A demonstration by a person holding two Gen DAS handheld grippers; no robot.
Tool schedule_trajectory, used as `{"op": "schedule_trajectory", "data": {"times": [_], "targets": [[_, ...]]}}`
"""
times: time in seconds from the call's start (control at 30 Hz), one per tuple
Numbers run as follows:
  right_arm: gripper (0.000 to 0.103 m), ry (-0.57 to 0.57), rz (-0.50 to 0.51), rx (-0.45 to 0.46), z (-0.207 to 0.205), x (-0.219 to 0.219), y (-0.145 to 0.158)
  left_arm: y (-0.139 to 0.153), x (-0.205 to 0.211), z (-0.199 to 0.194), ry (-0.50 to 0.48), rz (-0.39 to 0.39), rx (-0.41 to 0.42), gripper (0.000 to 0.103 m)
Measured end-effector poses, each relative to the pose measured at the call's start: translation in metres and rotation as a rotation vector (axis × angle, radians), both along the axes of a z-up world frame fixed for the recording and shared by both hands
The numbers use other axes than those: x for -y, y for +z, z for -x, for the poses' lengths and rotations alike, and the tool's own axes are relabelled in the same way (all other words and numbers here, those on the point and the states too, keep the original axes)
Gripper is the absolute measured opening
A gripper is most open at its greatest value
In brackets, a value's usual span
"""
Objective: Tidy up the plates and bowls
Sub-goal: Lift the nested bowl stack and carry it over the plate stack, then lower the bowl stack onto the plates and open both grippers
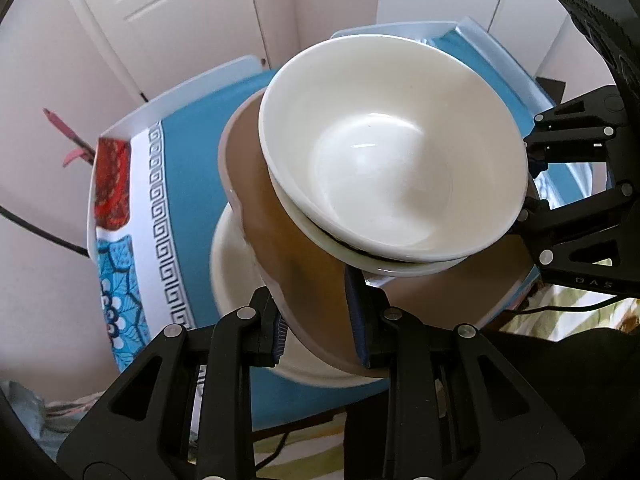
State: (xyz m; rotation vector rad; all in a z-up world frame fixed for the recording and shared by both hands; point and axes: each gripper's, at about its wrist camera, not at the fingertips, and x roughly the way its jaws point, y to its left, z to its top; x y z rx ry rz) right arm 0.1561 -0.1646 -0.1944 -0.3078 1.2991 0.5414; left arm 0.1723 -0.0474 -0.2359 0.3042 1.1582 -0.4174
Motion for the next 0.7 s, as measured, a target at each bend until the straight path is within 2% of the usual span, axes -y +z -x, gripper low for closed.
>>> {"op": "schedule_trajectory", "data": {"times": [0.3, 0.4, 0.53, 0.7], "targets": [[0.023, -0.066, 0.046, -0.042, 0.003, -0.032, -0.027, -0.040, -0.032, -0.009, -0.063, 0.031, -0.051, 0.023], [0.023, -0.096, 0.035, -0.044, 0.003, -0.030, -0.028, -0.039, -0.034, -0.012, -0.071, 0.052, -0.054, 0.023], [0.024, -0.112, 0.042, -0.047, 0.003, -0.030, -0.029, -0.039, -0.033, -0.012, -0.076, 0.042, -0.054, 0.023], [0.024, -0.129, 0.044, -0.072, 0.000, -0.033, -0.026, -0.042, -0.027, -0.018, -0.052, 0.024, -0.117, 0.028]]}}
